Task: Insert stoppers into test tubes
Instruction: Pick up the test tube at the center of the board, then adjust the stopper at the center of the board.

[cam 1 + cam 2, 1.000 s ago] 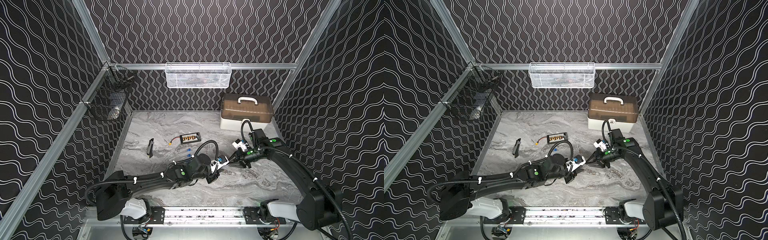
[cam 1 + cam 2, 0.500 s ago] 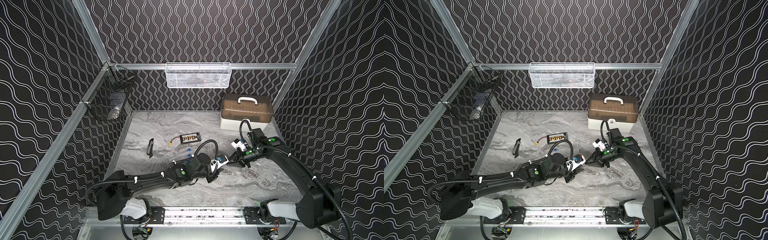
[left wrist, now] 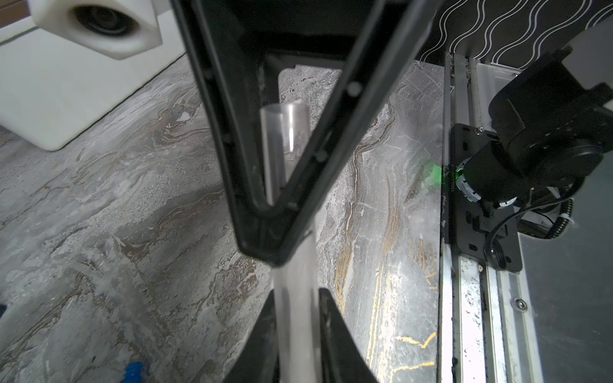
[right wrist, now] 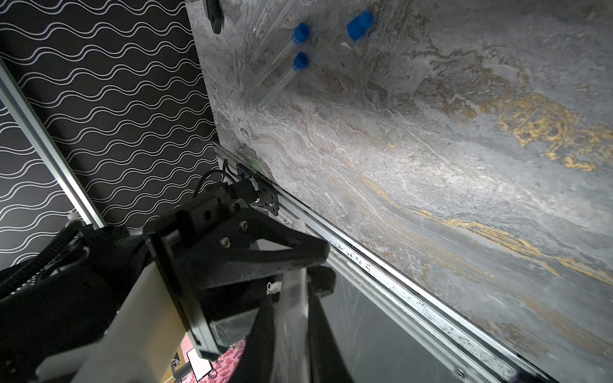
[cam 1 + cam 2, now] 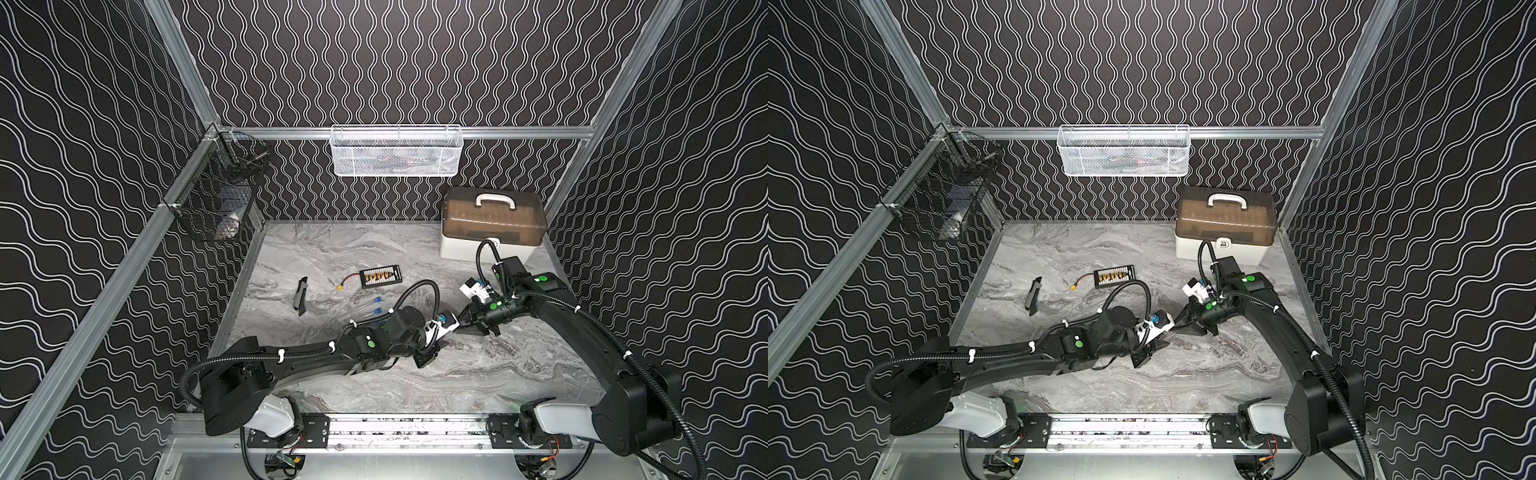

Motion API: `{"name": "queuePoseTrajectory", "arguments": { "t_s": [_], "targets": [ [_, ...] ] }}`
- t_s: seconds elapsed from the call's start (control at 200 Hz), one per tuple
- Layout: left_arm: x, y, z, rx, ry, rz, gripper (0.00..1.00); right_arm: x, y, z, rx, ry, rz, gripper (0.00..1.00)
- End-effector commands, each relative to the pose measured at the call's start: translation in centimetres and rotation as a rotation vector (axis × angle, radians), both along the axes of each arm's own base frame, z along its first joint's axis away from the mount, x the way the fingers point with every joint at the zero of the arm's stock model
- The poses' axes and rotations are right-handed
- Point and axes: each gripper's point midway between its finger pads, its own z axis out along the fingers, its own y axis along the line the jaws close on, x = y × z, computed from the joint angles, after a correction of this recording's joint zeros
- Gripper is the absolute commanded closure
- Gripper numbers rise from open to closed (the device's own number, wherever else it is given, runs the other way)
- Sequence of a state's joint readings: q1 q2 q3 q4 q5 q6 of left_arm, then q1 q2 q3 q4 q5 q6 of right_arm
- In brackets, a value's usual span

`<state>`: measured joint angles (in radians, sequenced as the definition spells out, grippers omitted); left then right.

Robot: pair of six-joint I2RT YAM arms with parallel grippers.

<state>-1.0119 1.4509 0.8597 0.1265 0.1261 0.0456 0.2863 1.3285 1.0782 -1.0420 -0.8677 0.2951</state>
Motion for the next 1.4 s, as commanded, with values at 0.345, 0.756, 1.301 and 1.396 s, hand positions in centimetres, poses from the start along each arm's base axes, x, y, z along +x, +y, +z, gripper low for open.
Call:
{"name": "queuePoseTrajectory", "arguments": {
  "t_s": [0.345, 0.756, 1.301, 1.396],
  "targets": [
    [-0.2, 0.2, 0.9, -0.018, -0.007, -0.004, 0.90, 1.7, 0.1, 1.4, -0.005, -0.095, -0.022, 0.55],
    [5.4, 13.1, 0.6, 0.053, -0.008, 0.530, 0.94, 10.2, -3.2, 0.8, -0.324, -0.455, -0.198, 0.46],
    [8.9, 27.5, 5.6, 0.081, -0.110, 1.078, 0.95, 10.3, 8.6, -7.4, -0.685, 0.025, -0.817, 0.43],
    [8.6, 27.7, 6.3, 0.077, -0.119, 1.072, 0.95, 10.0, 10.0, -8.8, -0.700, 0.105, -0.847, 0.41]
  ]
}}
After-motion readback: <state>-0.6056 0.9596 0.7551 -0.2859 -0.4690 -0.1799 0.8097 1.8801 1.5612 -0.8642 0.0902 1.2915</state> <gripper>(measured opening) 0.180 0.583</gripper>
